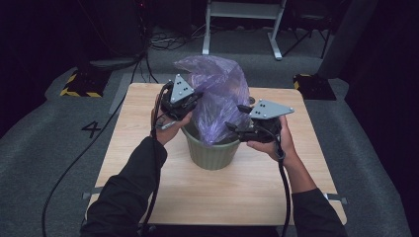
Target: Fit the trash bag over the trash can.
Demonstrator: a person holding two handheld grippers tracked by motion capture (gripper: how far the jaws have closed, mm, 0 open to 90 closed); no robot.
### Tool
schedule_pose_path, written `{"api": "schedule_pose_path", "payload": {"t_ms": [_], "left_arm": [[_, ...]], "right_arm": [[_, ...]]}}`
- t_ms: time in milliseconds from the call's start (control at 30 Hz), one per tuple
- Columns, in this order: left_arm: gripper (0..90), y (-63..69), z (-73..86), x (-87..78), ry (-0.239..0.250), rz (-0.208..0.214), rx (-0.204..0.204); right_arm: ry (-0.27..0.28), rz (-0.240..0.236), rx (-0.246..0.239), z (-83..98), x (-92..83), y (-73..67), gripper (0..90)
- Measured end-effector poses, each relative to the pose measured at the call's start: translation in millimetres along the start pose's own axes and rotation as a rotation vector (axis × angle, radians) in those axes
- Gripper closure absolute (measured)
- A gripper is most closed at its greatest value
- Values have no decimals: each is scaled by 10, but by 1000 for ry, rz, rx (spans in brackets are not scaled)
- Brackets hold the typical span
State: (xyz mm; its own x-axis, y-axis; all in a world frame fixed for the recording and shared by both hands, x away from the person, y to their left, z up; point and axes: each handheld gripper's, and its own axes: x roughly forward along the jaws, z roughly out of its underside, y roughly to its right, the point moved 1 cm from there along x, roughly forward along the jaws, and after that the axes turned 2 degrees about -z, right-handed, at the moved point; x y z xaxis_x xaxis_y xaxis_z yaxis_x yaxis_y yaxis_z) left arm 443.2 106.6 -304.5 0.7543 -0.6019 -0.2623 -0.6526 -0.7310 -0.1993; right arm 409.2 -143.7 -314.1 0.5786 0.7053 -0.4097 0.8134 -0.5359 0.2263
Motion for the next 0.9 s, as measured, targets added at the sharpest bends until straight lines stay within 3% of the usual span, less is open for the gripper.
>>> {"api": "schedule_pose_path", "payload": {"t_ms": [100, 233, 333, 433, 500, 533, 600, 633, 733, 767, 800, 833, 900], "left_arm": [[893, 60, 23, -78, 6, 51, 24], [893, 105, 63, -171, 34, 120, 27], [893, 166, 96, -235, 39, 134, 64], [893, 221, 149, -260, 28, 98, 114], [894, 185, 179, -263, 20, 9, 148], [893, 185, 179, -263, 20, 9, 148], [894, 93, 190, -249, 14, -46, 122], [894, 93, 190, -249, 14, -46, 122], [894, 54, 202, -218, 5, -117, 132], [894, 43, 208, -203, 3, -128, 123], [894, 33, 215, -181, -2, -140, 115], [894, 29, 218, -171, -3, -142, 111], [894, 39, 226, -153, 4, -134, 85]], "right_arm": [[-92, 34, -15, 101, 128, 4, 462], [-128, 60, -15, 153, 203, 18, 557], [-143, 95, 8, 197, 241, 46, 540], [-117, 61, 49, 234, 234, 73, 425], [-65, 23, 65, 253, 168, 74, 400], [-65, 23, 65, 253, 168, 74, 400], [-19, 22, 104, 271, 63, 123, 392], [-19, 22, 104, 271, 63, 123, 392], [27, 6, 118, 267, -32, 150, 385], [50, -19, 123, 256, -67, 144, 385], [88, -73, 106, 213, -121, 86, 372], [88, -73, 106, 213, -121, 86, 372], [102, -117, 91, 174, -123, 13, 371]]}}
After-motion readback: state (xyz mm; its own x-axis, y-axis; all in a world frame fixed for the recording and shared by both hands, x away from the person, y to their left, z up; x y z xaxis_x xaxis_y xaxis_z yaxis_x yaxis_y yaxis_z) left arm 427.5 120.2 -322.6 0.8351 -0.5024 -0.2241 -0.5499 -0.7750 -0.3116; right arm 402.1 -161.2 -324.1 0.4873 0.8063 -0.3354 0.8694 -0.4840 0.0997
